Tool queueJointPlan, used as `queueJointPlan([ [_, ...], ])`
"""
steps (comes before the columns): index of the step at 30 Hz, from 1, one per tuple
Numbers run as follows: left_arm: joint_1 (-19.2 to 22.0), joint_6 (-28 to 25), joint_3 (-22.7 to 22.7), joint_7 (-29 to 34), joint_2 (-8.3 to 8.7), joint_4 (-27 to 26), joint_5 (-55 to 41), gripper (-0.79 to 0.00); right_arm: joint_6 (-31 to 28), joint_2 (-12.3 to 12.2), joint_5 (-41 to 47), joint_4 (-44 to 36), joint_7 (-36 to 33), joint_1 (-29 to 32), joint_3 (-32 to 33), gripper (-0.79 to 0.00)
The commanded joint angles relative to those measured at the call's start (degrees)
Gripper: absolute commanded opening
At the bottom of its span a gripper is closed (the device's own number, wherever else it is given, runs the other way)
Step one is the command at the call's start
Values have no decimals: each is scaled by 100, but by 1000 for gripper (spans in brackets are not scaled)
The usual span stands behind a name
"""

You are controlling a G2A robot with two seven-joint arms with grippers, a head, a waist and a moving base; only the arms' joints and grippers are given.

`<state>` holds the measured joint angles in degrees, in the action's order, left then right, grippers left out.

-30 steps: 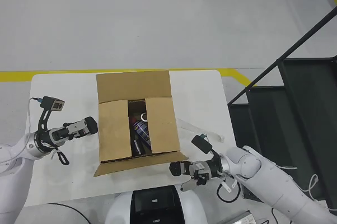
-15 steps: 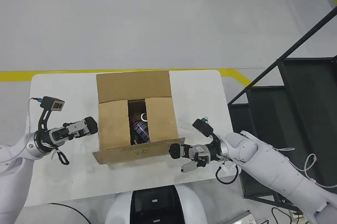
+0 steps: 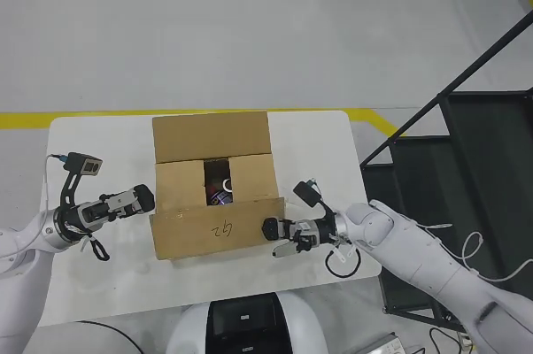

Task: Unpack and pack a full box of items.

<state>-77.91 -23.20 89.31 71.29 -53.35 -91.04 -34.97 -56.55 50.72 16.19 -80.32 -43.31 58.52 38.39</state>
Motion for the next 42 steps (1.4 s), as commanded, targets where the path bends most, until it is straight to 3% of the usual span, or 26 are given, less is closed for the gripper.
queueJointPlan([
  [1,0,0,0,0,0,0,0,0,3,27,-65,-6,51,-5,-3,0],
  [9,4,9,14,-96,-1,-13,50,0,32,106,-117,-22,89,-21,-19,0],
  [14,480,-134,67,-709,-5,305,600,0,-25,129,-73,-81,231,4,75,0],
  [26,2522,-191,-1138,-779,-233,2727,926,0,260,157,-101,-323,245,59,234,0],
  [33,3237,-471,-1839,-1127,-450,3826,1352,0,327,166,-20,-335,155,97,316,0],
  [42,3947,-795,-2637,-1620,-862,4935,1282,0,391,180,81,-333,2,139,399,0],
])
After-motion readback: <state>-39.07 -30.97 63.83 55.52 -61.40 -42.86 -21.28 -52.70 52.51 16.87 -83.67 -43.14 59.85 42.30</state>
